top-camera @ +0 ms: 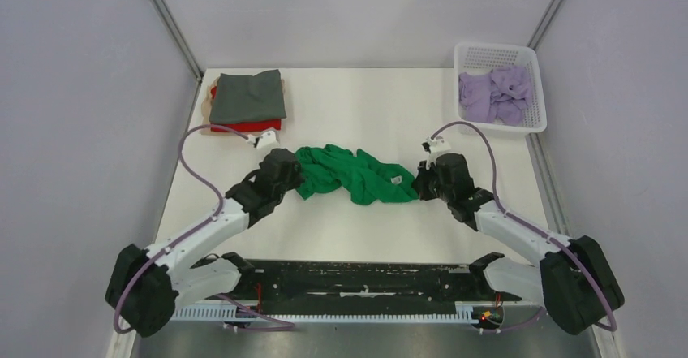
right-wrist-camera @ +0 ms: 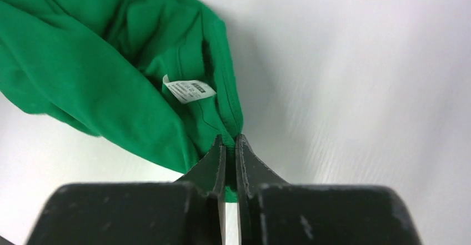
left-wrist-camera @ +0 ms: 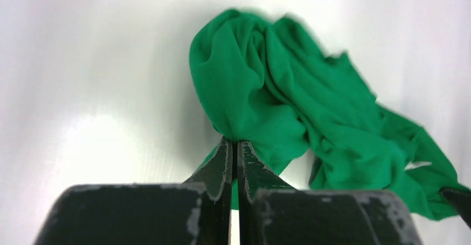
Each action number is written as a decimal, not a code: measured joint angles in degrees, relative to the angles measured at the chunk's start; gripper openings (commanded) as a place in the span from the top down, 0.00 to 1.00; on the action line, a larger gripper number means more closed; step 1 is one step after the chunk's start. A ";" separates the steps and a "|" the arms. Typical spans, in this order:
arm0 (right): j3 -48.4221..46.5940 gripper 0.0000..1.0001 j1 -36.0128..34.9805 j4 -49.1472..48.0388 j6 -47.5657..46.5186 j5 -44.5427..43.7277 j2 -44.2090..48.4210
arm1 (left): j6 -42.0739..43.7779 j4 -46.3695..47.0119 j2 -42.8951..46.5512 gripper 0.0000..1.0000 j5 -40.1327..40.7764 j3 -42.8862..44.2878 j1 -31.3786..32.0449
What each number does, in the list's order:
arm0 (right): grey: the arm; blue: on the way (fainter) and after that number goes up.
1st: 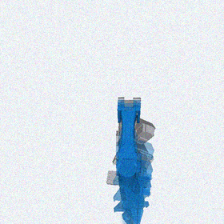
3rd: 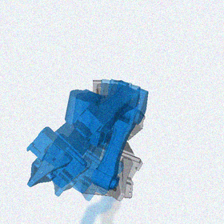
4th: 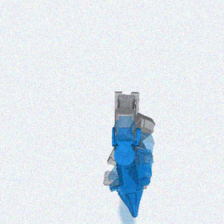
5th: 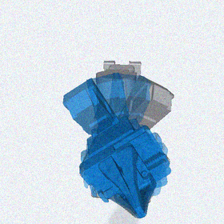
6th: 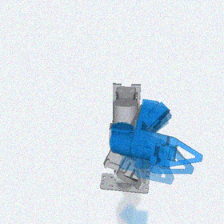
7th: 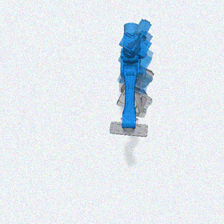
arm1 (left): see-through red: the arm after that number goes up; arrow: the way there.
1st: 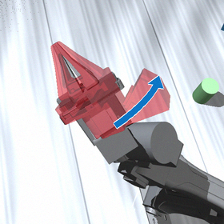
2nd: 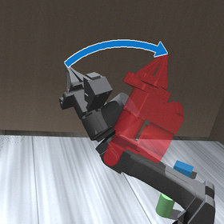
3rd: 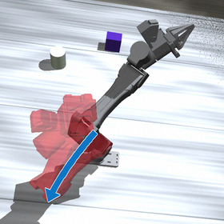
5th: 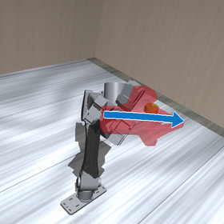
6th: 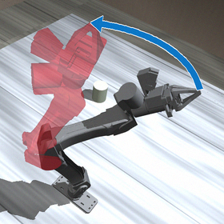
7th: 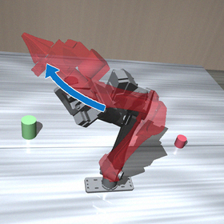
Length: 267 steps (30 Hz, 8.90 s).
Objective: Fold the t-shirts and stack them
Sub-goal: Flatten out the tshirt
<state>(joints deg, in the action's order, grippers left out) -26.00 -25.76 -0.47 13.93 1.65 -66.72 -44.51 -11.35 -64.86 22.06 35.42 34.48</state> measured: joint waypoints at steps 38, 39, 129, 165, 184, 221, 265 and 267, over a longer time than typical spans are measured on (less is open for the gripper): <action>-23.58 1.00 -0.28 -5.73 -8.66 -14.51 37.99 | 18.53 -4.50 40.22 0.98 14.25 24.26 0.00; -23.32 1.00 -0.26 -5.64 -8.74 -15.30 37.38 | 18.16 -4.87 38.80 0.98 14.49 24.13 0.00; -3.52 0.02 9.86 9.92 5.29 -38.47 2.93 | 1.01 -20.79 -9.53 0.98 -14.86 0.72 -14.47; -5.86 0.53 6.08 20.46 3.63 -12.39 -6.19 | 2.19 -17.05 4.72 0.98 -13.25 -0.90 -14.47; -7.32 0.68 6.32 16.26 2.99 -12.66 -9.84 | 2.19 -17.03 5.73 0.98 -12.33 -1.11 -14.47; -43.34 1.00 6.51 2.97 -3.85 -13.11 21.49 | 4.39 -27.02 25.92 0.98 -2.34 46.36 -14.36; -23.80 0.10 6.49 -4.26 -9.05 -23.08 -19.45 | 6.08 -15.78 -35.74 0.00 3.85 31.06 -24.68; -27.89 0.02 6.49 -3.82 -9.01 -22.62 -22.45 | 6.08 -15.28 -36.81 0.00 2.86 32.70 -25.00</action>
<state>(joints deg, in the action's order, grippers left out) -53.89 -19.27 -4.29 4.93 -20.97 -89.17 -38.44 -26.63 -101.67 24.93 68.12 9.47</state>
